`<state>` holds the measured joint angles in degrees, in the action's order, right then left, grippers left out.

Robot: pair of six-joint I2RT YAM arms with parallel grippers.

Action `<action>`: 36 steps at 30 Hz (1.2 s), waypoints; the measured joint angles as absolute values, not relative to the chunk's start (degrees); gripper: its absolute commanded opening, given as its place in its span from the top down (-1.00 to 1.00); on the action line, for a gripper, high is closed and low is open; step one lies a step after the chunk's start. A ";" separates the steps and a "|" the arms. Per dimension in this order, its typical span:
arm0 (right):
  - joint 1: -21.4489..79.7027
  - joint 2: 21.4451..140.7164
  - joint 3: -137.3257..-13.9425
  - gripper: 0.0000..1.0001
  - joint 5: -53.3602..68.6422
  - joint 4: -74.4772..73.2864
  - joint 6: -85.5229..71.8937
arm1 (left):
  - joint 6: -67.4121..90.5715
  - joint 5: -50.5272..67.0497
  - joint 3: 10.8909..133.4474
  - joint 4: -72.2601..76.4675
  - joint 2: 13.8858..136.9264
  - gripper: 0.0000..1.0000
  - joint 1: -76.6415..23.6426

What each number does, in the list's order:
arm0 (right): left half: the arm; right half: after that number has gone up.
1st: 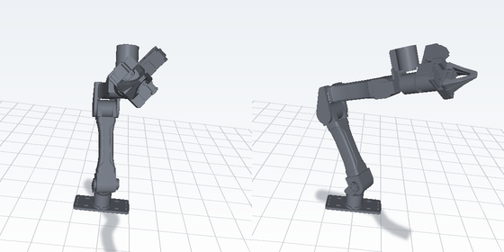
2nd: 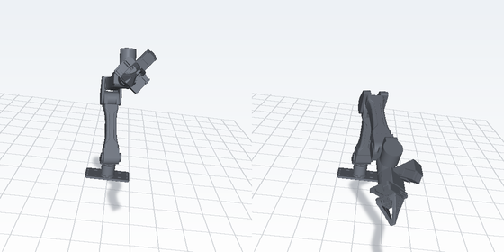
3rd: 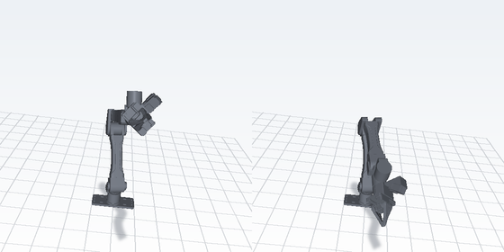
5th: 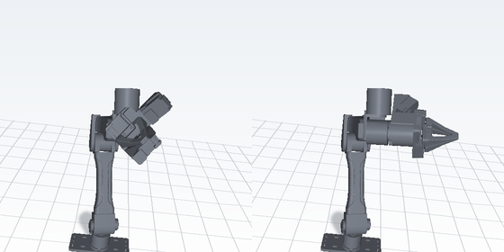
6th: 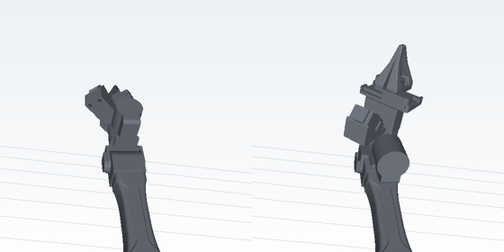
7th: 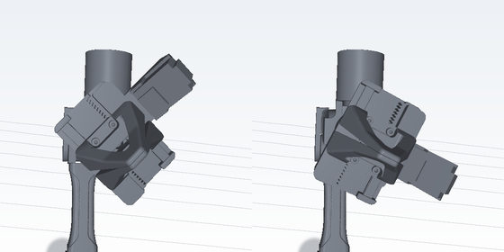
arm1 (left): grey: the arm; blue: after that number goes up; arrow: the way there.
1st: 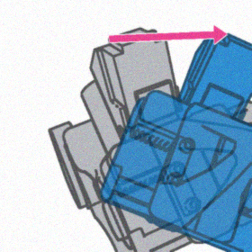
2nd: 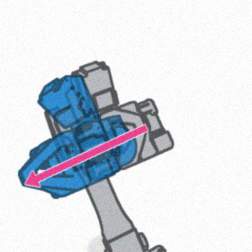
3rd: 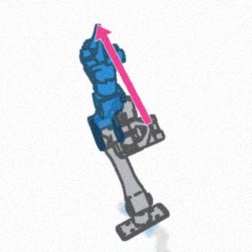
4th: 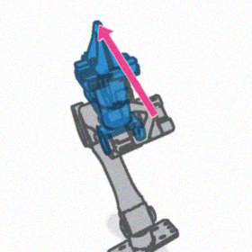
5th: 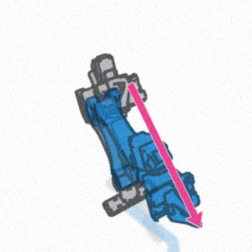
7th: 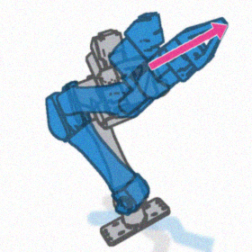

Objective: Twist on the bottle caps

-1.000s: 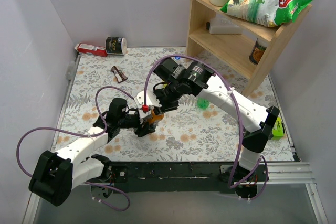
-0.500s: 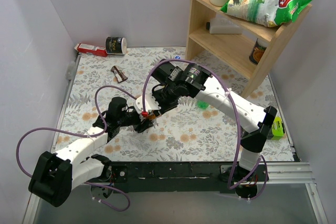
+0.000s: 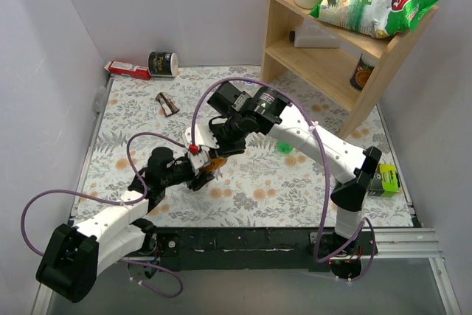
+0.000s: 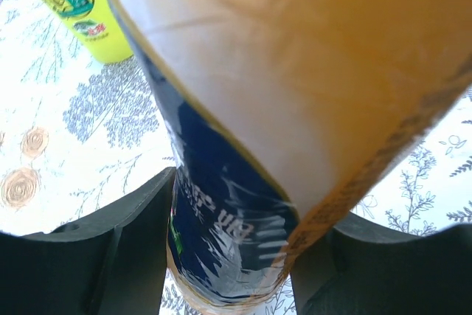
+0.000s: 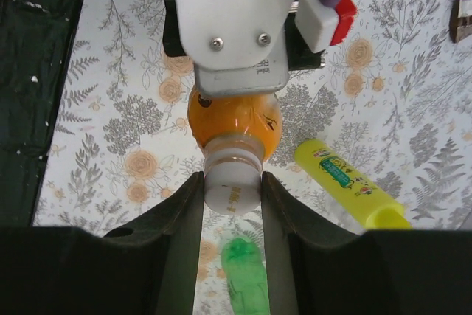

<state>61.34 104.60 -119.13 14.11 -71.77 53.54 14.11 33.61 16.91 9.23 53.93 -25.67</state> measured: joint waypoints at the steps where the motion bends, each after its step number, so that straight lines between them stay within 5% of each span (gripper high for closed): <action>1: 61.10 105.43 -119.92 0.52 14.33 -71.77 51.68 | 14.48 33.08 16.56 9.56 53.87 1.00 -25.67; 5: 59.81 109.01 -124.07 0.55 16.16 -72.07 43.05 | 16.23 30.72 15.53 10.98 53.89 1.00 -25.89; 12: 56.86 111.39 -125.51 0.97 18.44 -70.13 27.94 | 18.46 26.79 15.38 11.11 54.24 1.00 -26.50; 22: 56.62 112.62 -125.58 0.89 16.93 -69.30 22.68 | 19.05 24.62 15.38 9.98 54.87 1.00 -26.74; 30: 57.45 113.01 -126.43 0.25 12.10 -69.52 22.68 | 19.22 23.94 15.38 9.93 55.11 1.00 -26.74; 36: 57.49 113.03 -127.20 0.14 12.27 -69.76 23.14 | 19.38 23.99 15.38 10.66 55.22 1.00 -26.74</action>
